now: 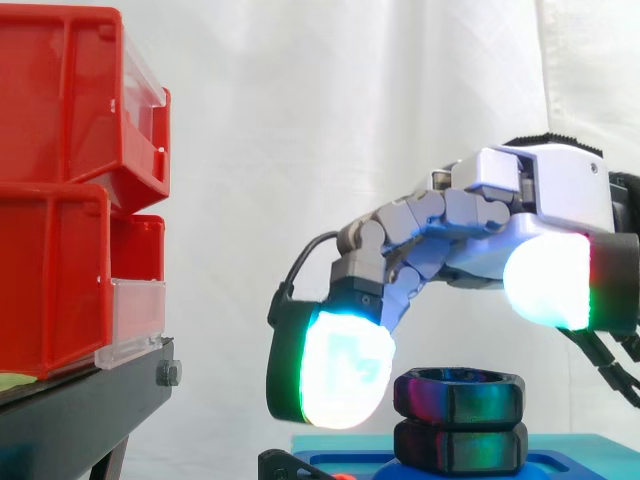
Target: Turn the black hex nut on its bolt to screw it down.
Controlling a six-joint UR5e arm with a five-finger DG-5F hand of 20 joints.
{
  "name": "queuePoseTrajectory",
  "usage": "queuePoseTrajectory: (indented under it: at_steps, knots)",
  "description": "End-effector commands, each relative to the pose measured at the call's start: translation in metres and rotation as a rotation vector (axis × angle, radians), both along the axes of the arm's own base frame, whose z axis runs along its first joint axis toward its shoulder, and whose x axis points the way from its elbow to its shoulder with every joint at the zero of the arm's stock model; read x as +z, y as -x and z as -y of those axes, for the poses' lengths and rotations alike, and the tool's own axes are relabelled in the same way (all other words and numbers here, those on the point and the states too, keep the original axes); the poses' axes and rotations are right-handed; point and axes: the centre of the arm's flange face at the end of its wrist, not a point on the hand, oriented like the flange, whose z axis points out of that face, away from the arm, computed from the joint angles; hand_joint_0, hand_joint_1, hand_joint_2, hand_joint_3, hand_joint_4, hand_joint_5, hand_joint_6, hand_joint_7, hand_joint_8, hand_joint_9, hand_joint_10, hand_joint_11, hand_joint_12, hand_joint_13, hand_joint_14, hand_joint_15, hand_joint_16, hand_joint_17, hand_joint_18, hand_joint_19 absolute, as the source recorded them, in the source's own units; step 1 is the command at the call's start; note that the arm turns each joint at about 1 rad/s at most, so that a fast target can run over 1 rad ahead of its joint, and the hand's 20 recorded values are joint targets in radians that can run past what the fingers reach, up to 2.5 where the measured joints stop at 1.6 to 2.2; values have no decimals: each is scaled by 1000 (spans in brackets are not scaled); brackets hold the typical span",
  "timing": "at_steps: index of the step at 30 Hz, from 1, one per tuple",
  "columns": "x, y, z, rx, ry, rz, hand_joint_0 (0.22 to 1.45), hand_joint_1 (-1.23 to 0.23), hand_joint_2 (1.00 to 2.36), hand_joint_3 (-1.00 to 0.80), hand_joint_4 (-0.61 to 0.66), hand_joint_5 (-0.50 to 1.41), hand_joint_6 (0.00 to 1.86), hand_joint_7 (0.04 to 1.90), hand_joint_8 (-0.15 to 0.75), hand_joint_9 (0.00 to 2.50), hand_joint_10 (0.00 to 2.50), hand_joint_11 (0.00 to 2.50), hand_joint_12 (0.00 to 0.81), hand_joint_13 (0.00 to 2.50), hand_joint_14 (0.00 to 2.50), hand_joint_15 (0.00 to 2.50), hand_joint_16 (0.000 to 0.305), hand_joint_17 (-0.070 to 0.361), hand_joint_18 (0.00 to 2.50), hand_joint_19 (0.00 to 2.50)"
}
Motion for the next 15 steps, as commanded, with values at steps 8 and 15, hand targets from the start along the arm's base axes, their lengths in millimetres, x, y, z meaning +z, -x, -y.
queuePoseTrajectory:
  at_steps: [8,15]
  knots:
    - [-5,1,-2,-2,-1,2,479,-254,1000,-500,46,3,505,1024,215,868,2,77,333,710,7,157,48,108,595,433]
    - [-6,2,2,-7,11,5,479,-255,1000,-500,-11,21,506,1162,220,885,4,86,334,713,7,155,48,107,598,432]
